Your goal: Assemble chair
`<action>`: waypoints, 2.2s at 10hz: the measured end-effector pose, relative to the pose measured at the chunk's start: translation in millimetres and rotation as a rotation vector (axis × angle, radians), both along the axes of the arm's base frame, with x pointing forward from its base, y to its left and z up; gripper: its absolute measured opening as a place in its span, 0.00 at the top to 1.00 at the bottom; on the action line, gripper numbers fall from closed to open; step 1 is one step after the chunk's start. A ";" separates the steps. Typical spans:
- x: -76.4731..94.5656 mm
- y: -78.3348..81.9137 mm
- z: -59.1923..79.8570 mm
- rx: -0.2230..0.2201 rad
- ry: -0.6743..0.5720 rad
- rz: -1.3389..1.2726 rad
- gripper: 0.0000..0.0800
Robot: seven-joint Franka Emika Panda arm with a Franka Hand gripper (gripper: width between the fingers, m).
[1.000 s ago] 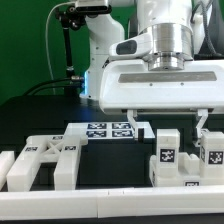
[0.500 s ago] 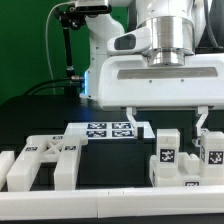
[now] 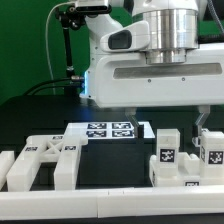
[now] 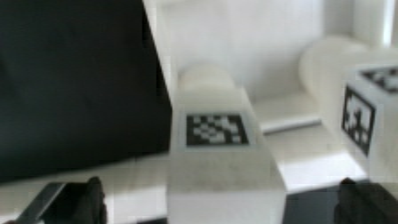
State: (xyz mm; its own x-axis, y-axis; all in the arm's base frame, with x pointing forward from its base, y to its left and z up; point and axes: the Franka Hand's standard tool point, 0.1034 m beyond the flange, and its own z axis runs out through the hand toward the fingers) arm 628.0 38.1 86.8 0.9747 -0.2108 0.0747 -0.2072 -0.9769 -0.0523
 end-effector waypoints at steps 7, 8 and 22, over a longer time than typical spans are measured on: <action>6.6 -0.7 -5.5 0.012 -0.008 -0.202 0.64; 6.5 -0.6 -5.5 0.018 -0.005 -0.267 0.64; 12.3 11.8 -13.5 0.133 0.039 -1.087 0.33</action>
Offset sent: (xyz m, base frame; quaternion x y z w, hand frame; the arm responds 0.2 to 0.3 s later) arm 0.0000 0.0000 0.0000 0.0000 0.0000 0.0000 1.0000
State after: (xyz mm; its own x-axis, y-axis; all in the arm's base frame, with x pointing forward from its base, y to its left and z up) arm 640.3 49.9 73.3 0.2649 -0.9634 -0.0397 -0.9587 -0.2588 -0.1183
